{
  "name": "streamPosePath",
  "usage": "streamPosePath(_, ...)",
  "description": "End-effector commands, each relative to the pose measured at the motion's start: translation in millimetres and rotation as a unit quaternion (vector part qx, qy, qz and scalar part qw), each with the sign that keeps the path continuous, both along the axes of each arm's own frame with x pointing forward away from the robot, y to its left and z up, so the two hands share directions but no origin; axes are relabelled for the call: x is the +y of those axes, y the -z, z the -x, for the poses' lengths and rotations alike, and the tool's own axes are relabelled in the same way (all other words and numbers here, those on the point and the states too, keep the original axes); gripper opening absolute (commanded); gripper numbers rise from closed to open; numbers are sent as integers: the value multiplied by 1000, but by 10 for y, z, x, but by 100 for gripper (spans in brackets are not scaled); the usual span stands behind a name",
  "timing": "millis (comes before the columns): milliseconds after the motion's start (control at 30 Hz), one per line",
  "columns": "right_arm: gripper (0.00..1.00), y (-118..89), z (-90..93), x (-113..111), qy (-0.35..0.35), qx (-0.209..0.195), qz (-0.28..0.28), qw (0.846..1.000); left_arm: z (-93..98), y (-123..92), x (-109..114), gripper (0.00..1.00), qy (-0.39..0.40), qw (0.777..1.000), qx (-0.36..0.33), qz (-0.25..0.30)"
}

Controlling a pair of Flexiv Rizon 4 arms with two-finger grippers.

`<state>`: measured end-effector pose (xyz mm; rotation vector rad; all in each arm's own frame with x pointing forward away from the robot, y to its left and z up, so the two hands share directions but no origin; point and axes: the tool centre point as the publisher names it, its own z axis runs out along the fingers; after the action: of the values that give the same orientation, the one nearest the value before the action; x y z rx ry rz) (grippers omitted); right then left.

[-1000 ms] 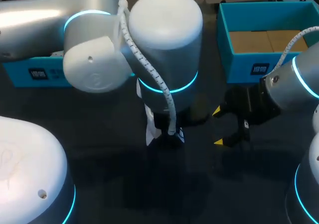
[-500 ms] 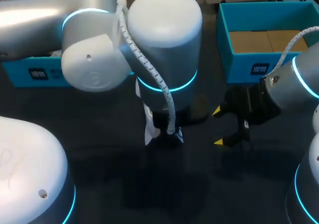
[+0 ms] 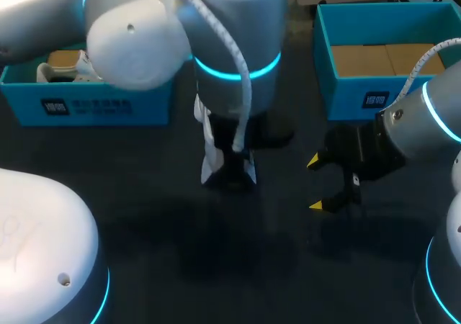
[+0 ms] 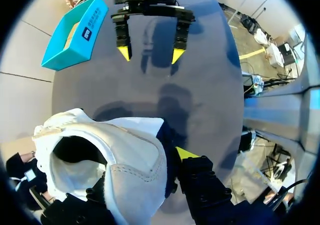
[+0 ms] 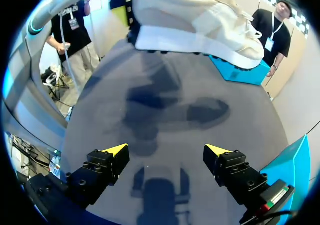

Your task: Take the shoe out of the shoebox, open the shoe tongue, remove and reinsert the insole, then place the shoe into the shoebox

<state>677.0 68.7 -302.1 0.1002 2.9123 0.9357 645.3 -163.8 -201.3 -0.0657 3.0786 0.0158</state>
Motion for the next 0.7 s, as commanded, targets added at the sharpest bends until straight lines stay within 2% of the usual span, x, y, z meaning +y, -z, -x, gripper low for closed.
streamPosePath(33,100,1,17,-5,0,-2,0,1000,-151,-110,265,0,5,1000,0,10)
streamPosePath(333,100,1,17,-5,0,-2,0,1000,-523,-236,704,0,13,1000,-5,16)
streamPosePath(700,100,1,17,-5,0,-2,0,1000,-971,-275,1264,0,17,999,-16,22)
